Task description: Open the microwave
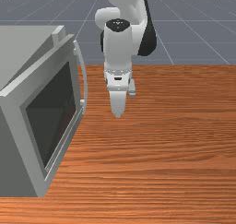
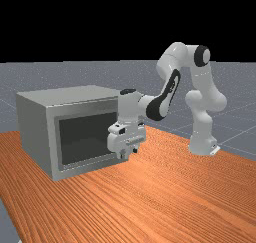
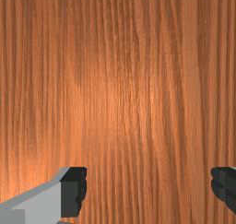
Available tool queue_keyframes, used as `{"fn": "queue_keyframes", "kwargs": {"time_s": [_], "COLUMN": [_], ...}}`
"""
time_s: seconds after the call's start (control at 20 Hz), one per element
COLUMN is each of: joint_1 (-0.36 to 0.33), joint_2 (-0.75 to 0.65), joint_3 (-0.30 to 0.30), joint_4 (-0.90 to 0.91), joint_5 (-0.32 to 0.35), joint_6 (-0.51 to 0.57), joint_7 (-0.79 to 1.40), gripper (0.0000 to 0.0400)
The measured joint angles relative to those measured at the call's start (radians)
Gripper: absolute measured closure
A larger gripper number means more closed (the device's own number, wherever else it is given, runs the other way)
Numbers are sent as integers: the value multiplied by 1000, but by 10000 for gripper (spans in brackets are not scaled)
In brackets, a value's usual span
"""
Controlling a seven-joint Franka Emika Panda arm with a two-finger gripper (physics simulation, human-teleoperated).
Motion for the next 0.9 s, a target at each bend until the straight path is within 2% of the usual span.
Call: {"fn": "queue_keyframes", "kwargs": {"time_s": [0.05,0.1,0.15,0.3,0.35,0.4,0.45,0.5,0.55,0.65,0.9], "joint_1": [0,2,3,4,9,1,-13,-28,-43,-43,-51], "joint_2": [0,-5,-10,-16,-148,-288,-383,-441,-474,-504,-521], "joint_3": [0,-3,-5,-8,-31,-52,-64,-66,-61,-46,-44], "joint_4": [0,-5,-8,-11,-152,-223,-262,-292,-317,-340,-364], "joint_5": [0,2,4,5,6,16,26,35,43,50,61], "joint_6": [0,-2,-3,-5,-72,-132,-160,-167,-167,-161,-166], "joint_7": [0,19,30,44,244,444,654,875,1103,1362,1505], "gripper": [151,92,56,12,162,254,310,345,366,387,399]}}
